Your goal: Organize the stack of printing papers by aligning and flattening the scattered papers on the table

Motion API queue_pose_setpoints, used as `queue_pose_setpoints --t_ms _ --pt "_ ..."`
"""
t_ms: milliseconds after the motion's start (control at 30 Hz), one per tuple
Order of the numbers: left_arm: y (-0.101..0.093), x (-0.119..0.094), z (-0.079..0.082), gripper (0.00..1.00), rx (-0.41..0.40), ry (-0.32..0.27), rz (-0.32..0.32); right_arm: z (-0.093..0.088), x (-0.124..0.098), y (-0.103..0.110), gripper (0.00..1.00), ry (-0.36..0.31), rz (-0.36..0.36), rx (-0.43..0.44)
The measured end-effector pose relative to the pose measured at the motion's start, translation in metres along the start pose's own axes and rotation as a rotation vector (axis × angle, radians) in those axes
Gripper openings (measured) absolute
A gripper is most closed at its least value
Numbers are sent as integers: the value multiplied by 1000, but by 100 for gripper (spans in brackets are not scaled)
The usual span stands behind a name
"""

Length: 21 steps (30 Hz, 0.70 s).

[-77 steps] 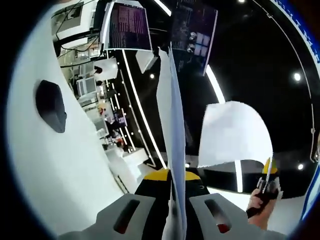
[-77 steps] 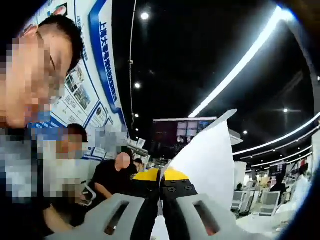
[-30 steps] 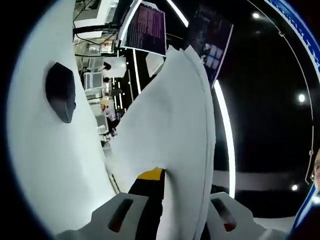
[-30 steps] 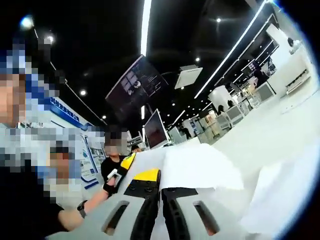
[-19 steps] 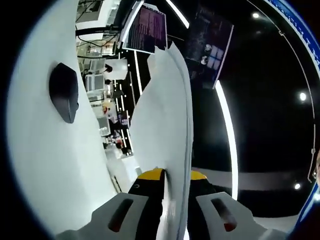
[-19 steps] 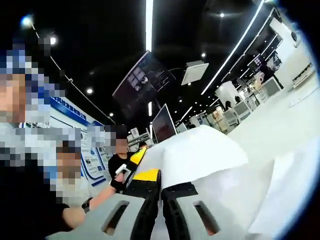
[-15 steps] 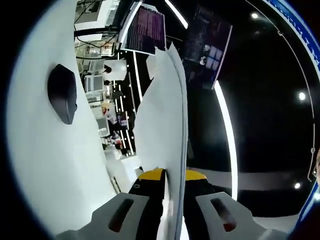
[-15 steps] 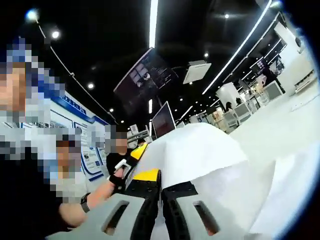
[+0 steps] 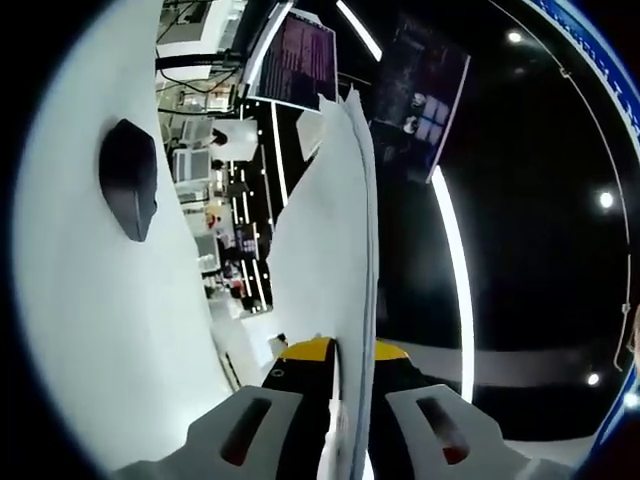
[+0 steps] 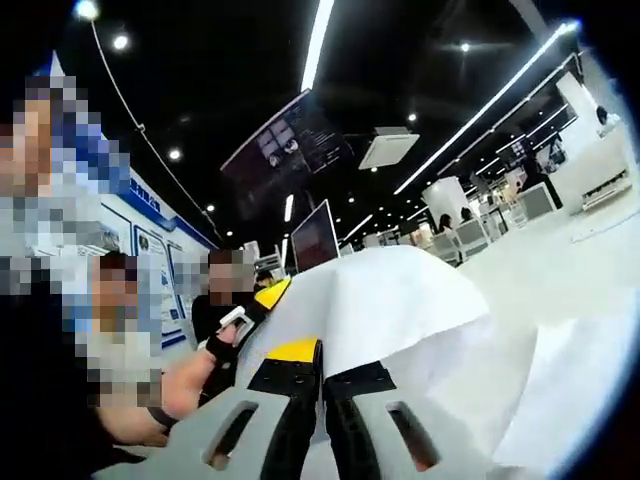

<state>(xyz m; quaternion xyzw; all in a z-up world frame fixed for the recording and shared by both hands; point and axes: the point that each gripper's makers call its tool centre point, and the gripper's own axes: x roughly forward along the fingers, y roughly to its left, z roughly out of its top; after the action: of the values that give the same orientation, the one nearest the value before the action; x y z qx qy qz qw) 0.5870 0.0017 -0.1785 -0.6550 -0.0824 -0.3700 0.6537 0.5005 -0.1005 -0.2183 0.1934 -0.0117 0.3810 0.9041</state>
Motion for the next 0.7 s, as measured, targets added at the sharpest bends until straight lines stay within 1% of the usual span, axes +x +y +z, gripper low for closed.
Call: queue_pose_setpoints --t_ms 100,233,367,433,500,567,700 --pt "-1 0 -1 7 18 0 -1 0 -1 1 0 0 8 5" --pt "1 0 -2 6 10 4 10 -2 -1 2 0 5 11 -4" --pt "-3 1 -3 6 30 6 2 -3 -2 3 0 11 23 -6" --pt "-6 2 -2 6 44 6 1 -7 -2 5 0 34 29 -10" --pt "-11 2 -1 6 79 1 -8 -10 -3 8 0 56 36 -40" --pt "-17 5 -1 6 111 4 -21 -12 -3 9 3 69 34 -46" --pt "-26 9 1 6 113 -14 -42 -20 -7 10 3 116 36 -46"
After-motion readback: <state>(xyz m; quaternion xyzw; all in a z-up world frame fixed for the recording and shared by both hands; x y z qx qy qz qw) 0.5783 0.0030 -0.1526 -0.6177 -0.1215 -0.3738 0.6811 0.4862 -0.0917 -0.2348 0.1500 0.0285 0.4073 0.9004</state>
